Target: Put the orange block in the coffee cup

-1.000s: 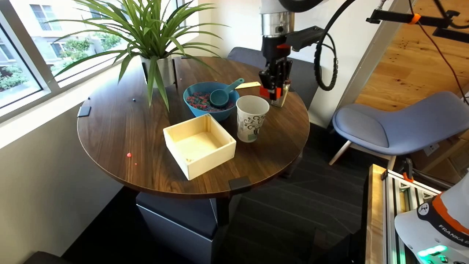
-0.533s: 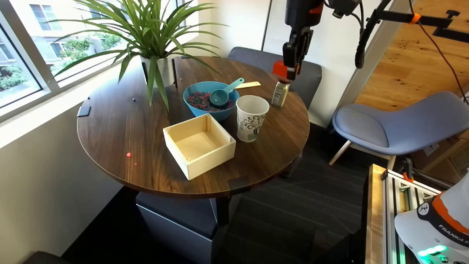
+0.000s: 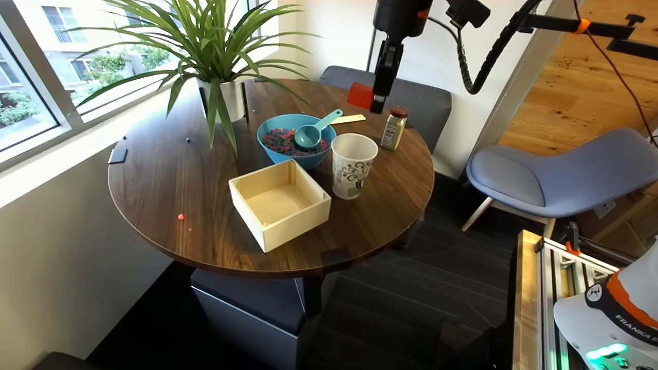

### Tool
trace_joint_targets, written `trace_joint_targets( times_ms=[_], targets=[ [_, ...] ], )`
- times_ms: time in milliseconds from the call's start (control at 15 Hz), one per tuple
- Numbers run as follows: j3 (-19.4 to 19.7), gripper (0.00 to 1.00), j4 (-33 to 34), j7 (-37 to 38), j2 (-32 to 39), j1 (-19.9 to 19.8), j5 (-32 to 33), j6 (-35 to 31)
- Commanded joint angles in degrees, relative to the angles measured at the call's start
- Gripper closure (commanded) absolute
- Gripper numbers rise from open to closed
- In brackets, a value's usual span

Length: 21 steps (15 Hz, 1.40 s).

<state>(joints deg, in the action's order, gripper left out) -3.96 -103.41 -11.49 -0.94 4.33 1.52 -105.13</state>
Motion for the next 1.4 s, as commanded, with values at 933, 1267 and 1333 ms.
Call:
trace_joint_targets(
  times_ms=[933, 1267, 1333],
  targets=[
    [-0.6, 0.92, 3.1, -20.6, 6.0, -0.4, -8.5, 4.7],
    [-0.7, 0.36, 4.8, -21.0, 7.1, -0.9, -8.8, 5.4],
    [-0.7, 0.27, 5.0, -21.2, 7.2, -1.0, -9.0, 5.5]
  ],
)
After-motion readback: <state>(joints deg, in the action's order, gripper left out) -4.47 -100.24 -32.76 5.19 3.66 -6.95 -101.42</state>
